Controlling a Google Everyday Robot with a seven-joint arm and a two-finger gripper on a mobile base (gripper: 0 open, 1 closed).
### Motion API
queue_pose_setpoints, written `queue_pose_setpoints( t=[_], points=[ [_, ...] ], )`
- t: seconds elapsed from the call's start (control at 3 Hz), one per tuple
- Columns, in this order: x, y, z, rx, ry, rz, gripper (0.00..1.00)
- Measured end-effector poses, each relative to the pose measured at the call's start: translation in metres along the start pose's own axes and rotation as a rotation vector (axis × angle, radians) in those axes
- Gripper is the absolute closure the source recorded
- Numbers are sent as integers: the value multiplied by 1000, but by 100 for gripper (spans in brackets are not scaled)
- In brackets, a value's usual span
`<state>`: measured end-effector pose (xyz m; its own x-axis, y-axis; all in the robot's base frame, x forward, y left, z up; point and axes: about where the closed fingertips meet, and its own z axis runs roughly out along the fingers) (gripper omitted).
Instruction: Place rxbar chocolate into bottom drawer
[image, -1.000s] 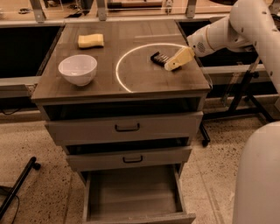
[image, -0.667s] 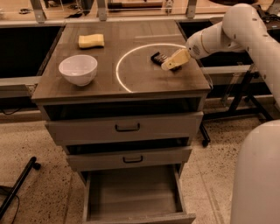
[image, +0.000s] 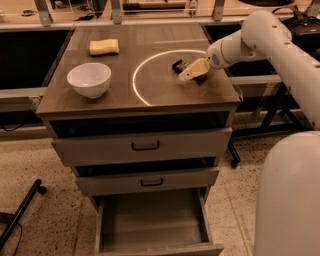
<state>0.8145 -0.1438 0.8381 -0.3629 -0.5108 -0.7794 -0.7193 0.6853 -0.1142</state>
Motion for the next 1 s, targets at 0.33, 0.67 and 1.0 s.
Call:
queue_pose_setpoints(
  t=[0.33,0.67,1.0],
  points=[
    [1,0,9,5,17,13,0],
    [3,3,16,-6,38,25,0],
    [6,6,23,-8,64,28,25]
  ],
)
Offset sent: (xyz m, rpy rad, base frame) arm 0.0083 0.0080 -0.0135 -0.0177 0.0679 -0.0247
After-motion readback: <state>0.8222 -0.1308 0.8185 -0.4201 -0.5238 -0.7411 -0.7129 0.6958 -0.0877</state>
